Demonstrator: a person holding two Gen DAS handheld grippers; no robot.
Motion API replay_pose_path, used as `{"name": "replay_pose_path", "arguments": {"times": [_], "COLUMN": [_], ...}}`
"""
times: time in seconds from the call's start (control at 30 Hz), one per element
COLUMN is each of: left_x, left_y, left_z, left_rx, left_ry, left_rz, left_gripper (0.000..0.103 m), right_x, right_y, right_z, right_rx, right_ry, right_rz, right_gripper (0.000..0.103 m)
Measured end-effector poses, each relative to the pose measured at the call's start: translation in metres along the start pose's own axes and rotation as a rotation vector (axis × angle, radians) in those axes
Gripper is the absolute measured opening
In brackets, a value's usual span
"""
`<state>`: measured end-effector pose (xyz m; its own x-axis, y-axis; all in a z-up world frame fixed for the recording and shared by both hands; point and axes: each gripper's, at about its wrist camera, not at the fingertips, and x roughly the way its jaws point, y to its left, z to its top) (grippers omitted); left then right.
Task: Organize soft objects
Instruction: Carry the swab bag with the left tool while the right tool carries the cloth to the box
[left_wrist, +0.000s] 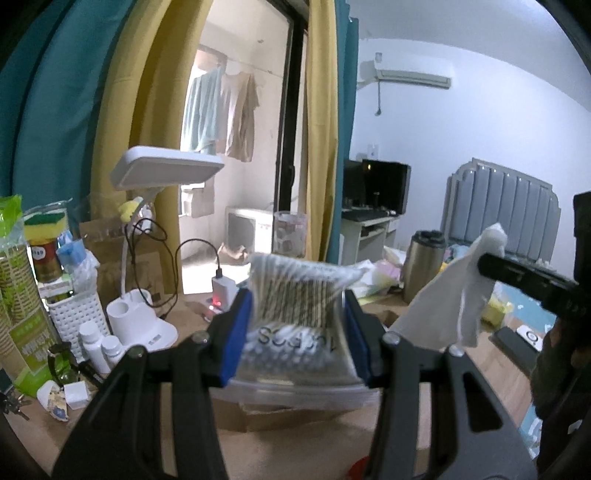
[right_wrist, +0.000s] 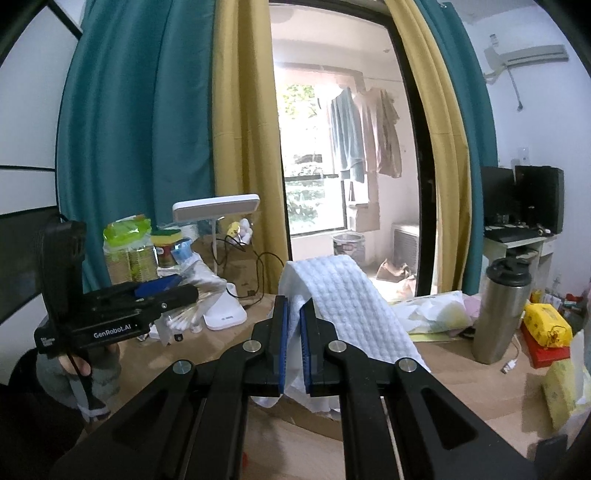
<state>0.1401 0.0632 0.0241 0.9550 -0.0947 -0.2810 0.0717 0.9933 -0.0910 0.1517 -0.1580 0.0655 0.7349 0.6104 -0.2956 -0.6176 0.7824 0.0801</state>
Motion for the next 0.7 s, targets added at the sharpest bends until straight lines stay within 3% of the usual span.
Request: {"name": "replay_pose_path", "arguments": {"times": [0.4,0.7], "left_x": [0.016,0.046], "left_y": [0.005,0.004], "left_z": [-0.01,-0.027], "left_rx": [-0.024,-0.045], "left_ry": [-0.027,0.048], "left_rz": [-0.018,-0.047], "left_gripper": [0.05,0.05], "right_x": [0.046,0.078], "right_y": [0.01,0.004], "right_z": [-0.001,-0.013], "right_rx": [0.016,0.046], "right_ry": [0.028,0.099], "right_rz": [0.04,0.061], "right_gripper": [0.007,0.007]}}
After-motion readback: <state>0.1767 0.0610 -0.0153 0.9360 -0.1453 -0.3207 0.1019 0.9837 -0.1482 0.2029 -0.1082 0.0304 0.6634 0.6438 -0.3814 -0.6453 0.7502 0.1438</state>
